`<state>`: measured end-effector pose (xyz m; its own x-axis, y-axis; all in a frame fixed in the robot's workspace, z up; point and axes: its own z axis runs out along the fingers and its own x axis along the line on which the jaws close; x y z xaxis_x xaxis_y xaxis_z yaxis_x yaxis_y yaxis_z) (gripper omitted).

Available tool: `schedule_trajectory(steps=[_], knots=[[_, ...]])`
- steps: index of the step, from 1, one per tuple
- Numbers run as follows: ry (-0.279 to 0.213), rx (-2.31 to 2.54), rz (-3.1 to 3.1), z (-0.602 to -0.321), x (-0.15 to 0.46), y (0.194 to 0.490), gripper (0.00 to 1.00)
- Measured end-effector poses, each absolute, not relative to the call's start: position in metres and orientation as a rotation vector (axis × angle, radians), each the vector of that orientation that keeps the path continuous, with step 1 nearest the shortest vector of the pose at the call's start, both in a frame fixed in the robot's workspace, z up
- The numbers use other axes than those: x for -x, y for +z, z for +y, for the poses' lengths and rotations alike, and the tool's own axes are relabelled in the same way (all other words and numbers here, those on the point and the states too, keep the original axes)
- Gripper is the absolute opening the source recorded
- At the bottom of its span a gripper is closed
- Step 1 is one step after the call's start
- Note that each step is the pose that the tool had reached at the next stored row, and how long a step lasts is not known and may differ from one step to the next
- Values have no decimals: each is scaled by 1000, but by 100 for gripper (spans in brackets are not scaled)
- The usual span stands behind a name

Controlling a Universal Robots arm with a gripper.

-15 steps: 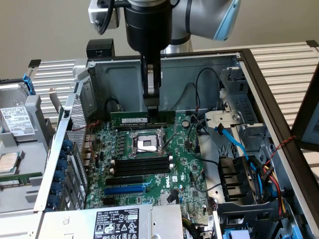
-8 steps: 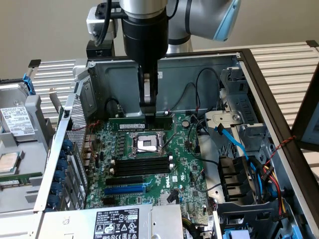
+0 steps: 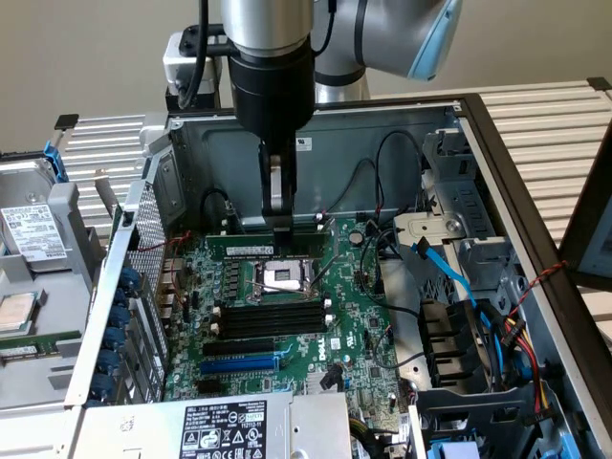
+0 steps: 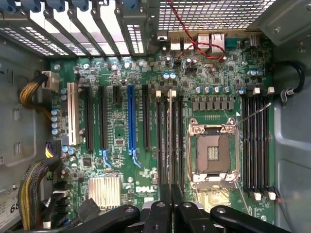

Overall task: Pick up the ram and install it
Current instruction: 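Insert the ram into the slot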

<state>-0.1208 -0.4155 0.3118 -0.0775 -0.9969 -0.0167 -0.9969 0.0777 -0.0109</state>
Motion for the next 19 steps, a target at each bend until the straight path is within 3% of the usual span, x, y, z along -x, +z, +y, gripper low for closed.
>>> schedule_trajectory(steps=[19], knots=[[5,2121,2290,-408,121,277,13]])
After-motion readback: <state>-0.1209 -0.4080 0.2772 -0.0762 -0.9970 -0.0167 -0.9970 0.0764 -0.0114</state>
